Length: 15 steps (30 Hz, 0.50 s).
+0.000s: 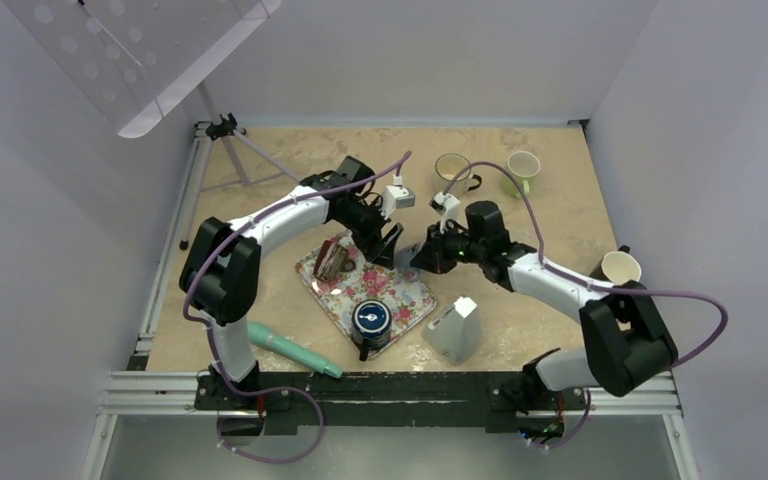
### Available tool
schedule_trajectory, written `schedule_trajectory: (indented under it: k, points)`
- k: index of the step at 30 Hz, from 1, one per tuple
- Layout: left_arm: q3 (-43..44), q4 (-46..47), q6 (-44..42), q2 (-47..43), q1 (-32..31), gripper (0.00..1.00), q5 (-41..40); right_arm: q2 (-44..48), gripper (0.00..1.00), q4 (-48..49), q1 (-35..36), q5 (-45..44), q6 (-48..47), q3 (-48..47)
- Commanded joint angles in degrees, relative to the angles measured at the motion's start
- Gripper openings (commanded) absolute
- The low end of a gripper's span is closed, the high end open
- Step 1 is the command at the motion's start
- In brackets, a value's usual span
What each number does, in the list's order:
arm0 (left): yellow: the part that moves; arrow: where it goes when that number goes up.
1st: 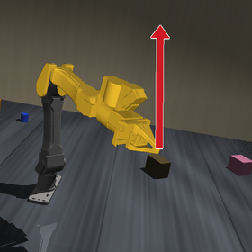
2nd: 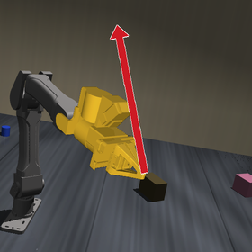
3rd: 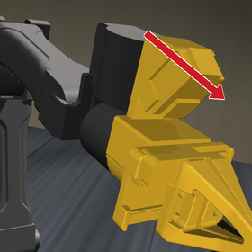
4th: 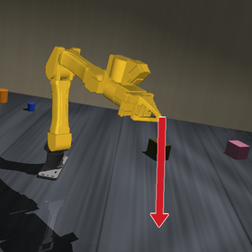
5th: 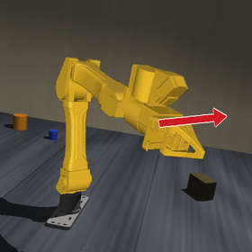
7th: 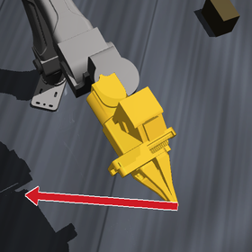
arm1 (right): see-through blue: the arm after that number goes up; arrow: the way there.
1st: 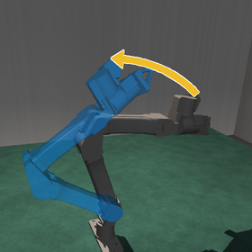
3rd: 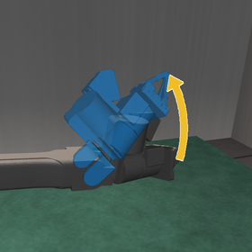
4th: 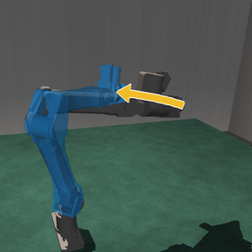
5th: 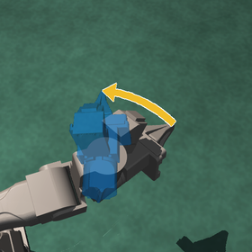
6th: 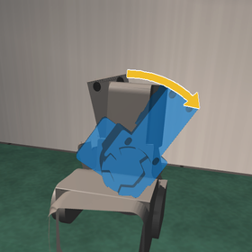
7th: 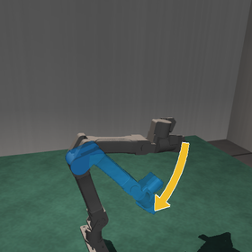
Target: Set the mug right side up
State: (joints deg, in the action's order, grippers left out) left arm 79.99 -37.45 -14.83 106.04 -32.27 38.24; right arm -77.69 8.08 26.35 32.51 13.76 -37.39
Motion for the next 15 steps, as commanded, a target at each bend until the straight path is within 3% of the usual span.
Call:
schedule_trajectory:
  k: [1, 7, 14, 15]
  points:
    - [2.85, -2.61, -4.57, -0.49, 0.18, 0.83, -2.28, -2.28, 0.00, -3.37, 3.78, -5.45, -4.42, -8.83]
    - [7.67, -1.75, 4.71, -2.89, 4.90, 0.83, -0.80, -2.20, 0.00, -13.69, 12.59, -16.54, -14.26, -16.85]
    - [8.84, 3.47, 23.08, -3.34, 11.36, 0.84, 7.90, 1.78, 0.00, -15.79, 23.99, -25.34, -31.76, -17.04]
    - [8.42, 4.09, 23.84, -3.55, 11.21, 0.91, 9.04, 1.91, 0.00, -15.87, 25.16, -26.35, -33.88, -17.14]
